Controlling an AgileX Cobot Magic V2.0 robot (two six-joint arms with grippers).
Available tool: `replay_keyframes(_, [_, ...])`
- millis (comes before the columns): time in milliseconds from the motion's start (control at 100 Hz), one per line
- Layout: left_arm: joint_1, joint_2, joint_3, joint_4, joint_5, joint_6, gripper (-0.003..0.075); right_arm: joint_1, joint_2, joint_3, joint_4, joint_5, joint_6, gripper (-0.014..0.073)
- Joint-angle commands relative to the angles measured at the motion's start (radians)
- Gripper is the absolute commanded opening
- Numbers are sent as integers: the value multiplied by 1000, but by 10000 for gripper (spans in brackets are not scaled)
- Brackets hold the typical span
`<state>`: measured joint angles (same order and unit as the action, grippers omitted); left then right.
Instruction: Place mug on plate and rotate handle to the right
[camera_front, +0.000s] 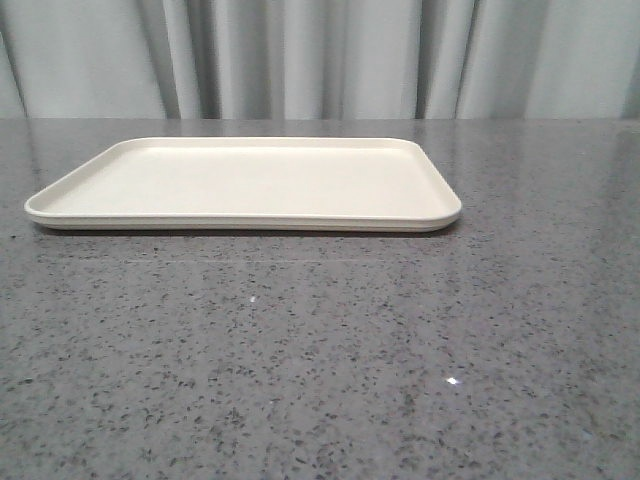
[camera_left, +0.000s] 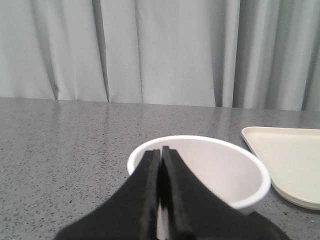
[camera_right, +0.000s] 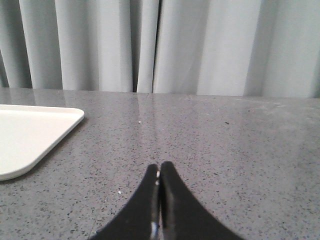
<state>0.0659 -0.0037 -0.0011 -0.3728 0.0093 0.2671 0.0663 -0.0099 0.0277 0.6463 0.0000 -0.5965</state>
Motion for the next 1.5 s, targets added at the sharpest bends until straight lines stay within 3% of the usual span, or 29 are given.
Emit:
replay_keyframes(0, [2, -29, 10, -13, -82, -13, -20, 0, -22, 0, 1, -70, -7, -66])
replay_keyframes(210, [2, -29, 10, -28, -86, -13, -20, 0, -22, 0, 1, -70, -7, -66])
replay_keyframes(500, [2, -29, 10, -304, -120, -13, -20, 0, -22, 0, 1, -70, -7, -66])
replay_keyframes(1490, [2, -29, 10, -306, -111, -11, -20, 0, -22, 0, 1, -70, -7, -66])
